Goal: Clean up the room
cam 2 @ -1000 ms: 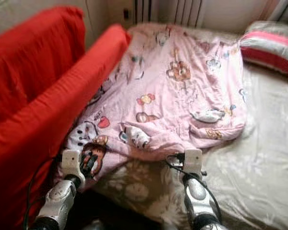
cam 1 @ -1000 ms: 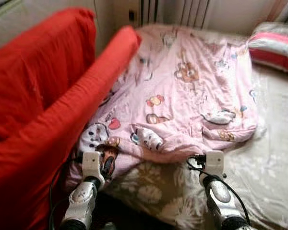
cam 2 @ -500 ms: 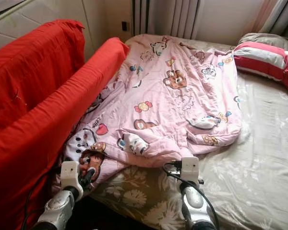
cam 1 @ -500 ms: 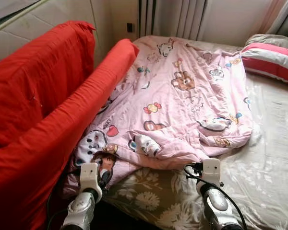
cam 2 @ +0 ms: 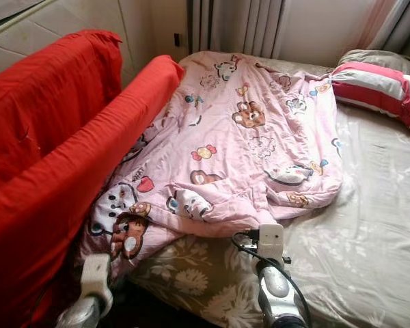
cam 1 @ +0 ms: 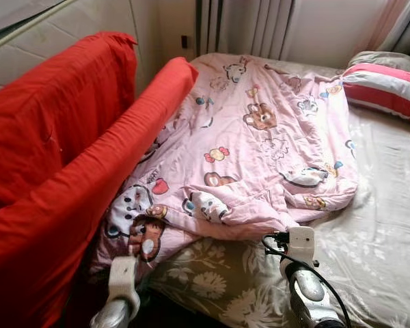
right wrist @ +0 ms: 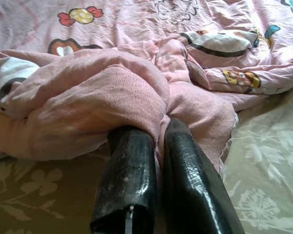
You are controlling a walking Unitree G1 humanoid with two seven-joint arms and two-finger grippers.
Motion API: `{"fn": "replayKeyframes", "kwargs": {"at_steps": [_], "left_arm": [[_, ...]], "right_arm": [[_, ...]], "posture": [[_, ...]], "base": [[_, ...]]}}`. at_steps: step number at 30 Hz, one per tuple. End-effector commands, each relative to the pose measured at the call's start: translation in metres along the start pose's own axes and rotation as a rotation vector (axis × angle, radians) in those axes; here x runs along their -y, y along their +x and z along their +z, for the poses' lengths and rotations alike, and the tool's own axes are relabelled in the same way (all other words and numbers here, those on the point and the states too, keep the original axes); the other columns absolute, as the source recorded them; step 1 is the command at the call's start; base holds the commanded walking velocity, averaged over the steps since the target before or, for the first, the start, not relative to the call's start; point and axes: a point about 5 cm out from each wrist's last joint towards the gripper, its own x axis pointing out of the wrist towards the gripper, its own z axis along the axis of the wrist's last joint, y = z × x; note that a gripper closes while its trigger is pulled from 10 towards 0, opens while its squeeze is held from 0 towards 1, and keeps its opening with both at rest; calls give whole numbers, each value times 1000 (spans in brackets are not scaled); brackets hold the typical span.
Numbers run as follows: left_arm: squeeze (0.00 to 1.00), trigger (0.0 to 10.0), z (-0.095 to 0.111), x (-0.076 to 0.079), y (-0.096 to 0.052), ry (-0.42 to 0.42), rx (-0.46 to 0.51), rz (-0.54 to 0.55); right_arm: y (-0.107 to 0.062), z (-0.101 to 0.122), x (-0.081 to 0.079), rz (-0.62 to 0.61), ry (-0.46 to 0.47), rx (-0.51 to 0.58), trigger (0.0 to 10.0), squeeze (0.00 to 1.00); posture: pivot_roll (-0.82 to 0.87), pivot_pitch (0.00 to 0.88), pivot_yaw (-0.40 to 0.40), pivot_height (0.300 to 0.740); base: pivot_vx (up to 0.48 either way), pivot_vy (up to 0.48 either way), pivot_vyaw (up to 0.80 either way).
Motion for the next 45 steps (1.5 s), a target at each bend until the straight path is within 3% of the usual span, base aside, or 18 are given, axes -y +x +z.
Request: {"fn": "replayKeyframes", "kwargs": {"at_steps": [1, 6, 26, 45], "left_arm": [[0, 10000, -11, -6, -4, -36, -49, 31], [0, 10000, -21, -8, -7, -43, -79, 39], [0, 10000, -22, -6, -7, -64, -83, 23], [0, 10000, -25, -5, -8, -68, -90, 16]], "right_arm": [[-1, -3, -1, 3, -10, -15, 10000, 0], [-1, -3, -1, -1, -10, -15, 10000, 0], [1, 0, -1, -10, -15, -9, 10000, 0], [1, 0, -1, -16, -13, -3, 10000, 0]], "posture": [[23, 128, -26, 740], [26, 131, -27, 740], [27, 140, -27, 740], [28, 146, -25, 740]], "base": [[0, 0, 0], [0, 0, 0], [-12, 0, 0], [-256, 0, 0]]}}
